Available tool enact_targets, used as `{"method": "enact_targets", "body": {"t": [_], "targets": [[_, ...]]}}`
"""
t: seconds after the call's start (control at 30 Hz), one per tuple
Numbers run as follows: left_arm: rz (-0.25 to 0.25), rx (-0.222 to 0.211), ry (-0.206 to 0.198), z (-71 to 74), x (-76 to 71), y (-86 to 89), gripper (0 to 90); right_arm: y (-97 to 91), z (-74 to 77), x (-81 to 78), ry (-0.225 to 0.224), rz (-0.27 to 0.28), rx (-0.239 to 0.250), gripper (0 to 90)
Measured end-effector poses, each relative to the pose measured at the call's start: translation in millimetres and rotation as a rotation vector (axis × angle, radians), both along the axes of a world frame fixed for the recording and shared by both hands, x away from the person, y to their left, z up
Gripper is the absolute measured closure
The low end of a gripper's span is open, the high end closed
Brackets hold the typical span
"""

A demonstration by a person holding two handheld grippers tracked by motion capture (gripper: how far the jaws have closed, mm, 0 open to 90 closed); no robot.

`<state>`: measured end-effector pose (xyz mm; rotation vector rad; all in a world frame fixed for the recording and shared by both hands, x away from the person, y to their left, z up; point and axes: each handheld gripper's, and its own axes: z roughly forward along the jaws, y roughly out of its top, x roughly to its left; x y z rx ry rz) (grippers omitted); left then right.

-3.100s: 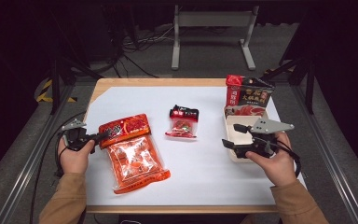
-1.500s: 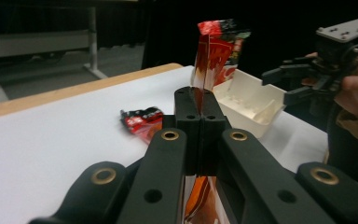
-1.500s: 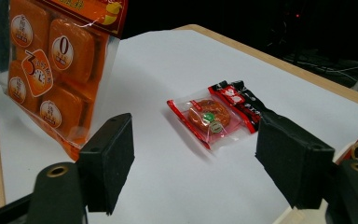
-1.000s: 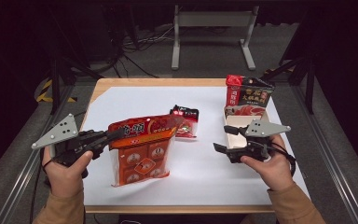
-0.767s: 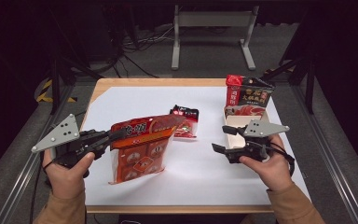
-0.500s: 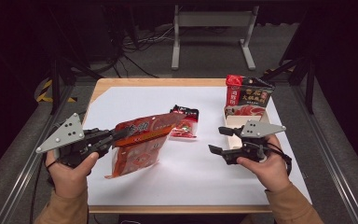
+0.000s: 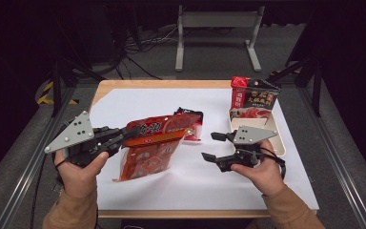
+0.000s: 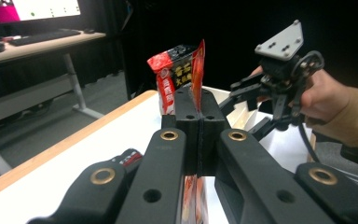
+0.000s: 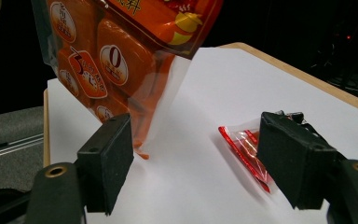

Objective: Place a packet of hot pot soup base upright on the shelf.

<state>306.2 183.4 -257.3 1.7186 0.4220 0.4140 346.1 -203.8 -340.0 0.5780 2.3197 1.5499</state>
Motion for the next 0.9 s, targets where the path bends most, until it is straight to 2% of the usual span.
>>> {"method": "enact_targets", "body": {"t": [0.3, 0.5, 0.67, 0.9], "targets": [[-0.042, 0.0, -0.012, 2.9, 0.4, -15.9, 90.0, 13.1, -6.7, 6.6, -0.004, 0.036, 0.017, 24.4], [-0.07, 0.004, -0.014, 2.1, -1.9, -24.5, 90.0, 22.6, -11.0, 7.6, -0.031, 0.042, 0.012, 22.6], [-0.088, 0.003, -0.019, 1.9, -3.8, -29.9, 90.0, 32.2, -15.2, 5.5, -0.062, 0.079, 0.0, 21.9], [-0.118, -0.002, -0.038, 3.3, -6.9, -39.6, 90.0, 41.8, -20.0, 5.3, -0.066, 0.142, 0.046, 20.2]]}}
